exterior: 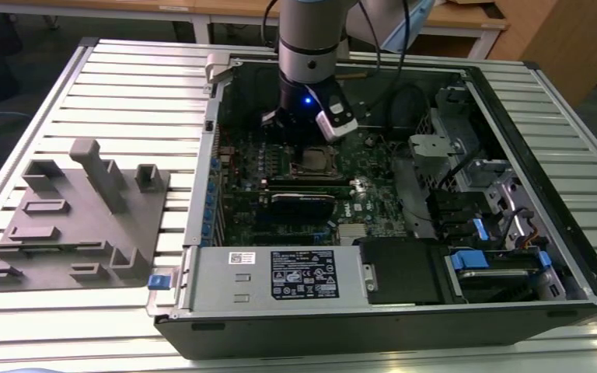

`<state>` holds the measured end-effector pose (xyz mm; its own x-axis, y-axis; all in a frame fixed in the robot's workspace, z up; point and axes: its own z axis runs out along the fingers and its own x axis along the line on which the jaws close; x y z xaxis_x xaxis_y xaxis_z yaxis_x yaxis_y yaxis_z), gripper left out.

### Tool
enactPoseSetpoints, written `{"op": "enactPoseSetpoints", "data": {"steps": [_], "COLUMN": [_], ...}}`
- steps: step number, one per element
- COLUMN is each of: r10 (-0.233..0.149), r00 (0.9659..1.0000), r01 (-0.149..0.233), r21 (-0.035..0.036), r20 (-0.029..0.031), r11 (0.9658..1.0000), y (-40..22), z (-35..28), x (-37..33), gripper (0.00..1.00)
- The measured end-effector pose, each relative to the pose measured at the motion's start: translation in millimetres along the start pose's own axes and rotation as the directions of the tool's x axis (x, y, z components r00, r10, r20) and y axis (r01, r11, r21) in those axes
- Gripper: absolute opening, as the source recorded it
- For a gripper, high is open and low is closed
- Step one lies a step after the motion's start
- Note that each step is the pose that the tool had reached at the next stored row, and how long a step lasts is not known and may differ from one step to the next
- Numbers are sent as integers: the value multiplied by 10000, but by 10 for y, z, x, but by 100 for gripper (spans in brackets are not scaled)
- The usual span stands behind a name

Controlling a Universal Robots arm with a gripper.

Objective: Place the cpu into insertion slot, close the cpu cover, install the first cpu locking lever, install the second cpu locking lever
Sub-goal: 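Close the cpu cover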

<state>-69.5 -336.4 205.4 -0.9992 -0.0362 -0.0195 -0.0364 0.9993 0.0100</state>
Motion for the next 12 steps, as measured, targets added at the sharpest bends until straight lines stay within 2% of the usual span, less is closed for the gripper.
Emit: {"op": "enactPoseSetpoints", "data": {"steps": [5, 12], "r10": [0, -2], "r00": [10000, 10000], "r01": [0, 2], "r21": [1, 0], "r20": [0, 0], "r11": [10000, 10000], "y": [1, 1], "z": [-106, -118], "x": [-2, -6], "gripper": [11, 11]}}
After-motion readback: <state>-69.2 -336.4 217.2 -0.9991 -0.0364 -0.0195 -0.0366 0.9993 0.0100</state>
